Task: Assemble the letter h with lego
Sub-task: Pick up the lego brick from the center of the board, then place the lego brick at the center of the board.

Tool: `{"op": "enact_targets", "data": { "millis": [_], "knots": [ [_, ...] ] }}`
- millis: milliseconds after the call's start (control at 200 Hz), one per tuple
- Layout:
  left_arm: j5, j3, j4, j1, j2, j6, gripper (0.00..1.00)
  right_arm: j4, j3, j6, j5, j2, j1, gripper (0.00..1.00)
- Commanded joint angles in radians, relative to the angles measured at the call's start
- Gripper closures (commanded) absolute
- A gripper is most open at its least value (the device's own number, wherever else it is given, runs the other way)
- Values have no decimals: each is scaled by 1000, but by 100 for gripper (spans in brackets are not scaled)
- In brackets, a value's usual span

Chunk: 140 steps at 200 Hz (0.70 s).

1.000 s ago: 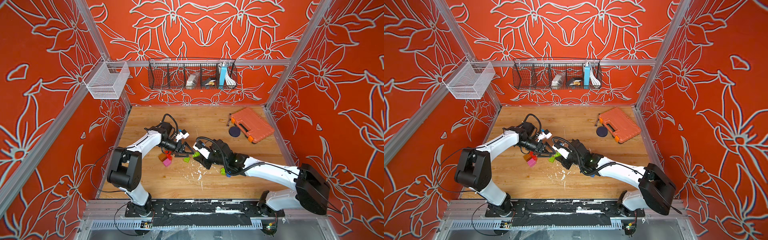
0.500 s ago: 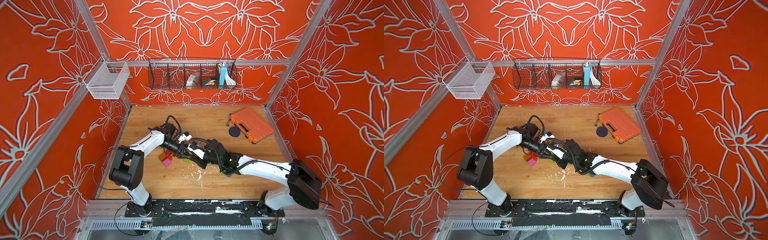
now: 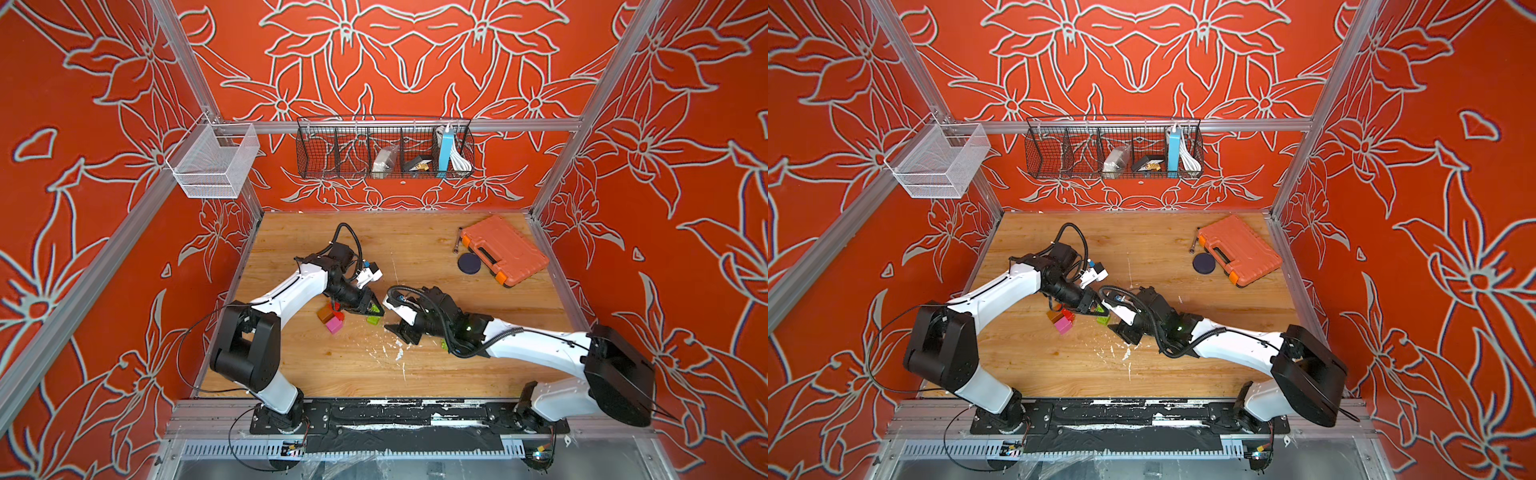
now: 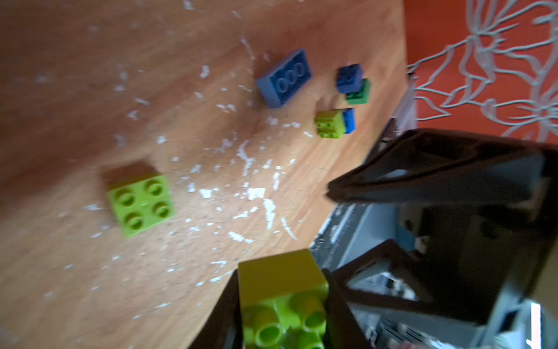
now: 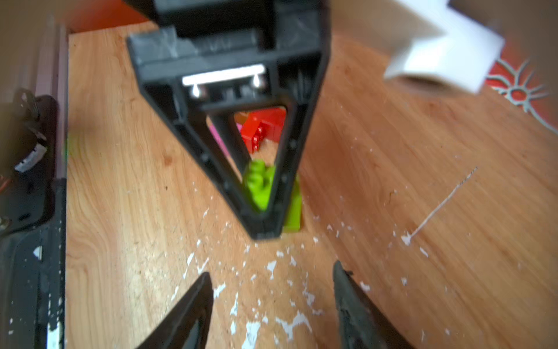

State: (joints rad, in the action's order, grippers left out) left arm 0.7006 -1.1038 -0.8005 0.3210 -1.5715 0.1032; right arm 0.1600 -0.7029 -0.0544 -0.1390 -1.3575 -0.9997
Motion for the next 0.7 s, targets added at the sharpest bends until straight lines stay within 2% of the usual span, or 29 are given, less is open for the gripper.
{"op": "enact_targets", "data": {
  "millis": [0,220,485,696],
  "knots": [
    [-333,36,107,61,10,-3,74,-43,51,28,81,82,-2,34],
    [-507,25,144,151,-47,-21,70,-81,112,68,107,185,0,34],
    [-524,9,151,155,-93,-28,68,-83,128,75,109,222,0,34],
    [-482,-42,113,155,-128,-49,67,-113,111,63,120,223,0,34]
  ]
}}
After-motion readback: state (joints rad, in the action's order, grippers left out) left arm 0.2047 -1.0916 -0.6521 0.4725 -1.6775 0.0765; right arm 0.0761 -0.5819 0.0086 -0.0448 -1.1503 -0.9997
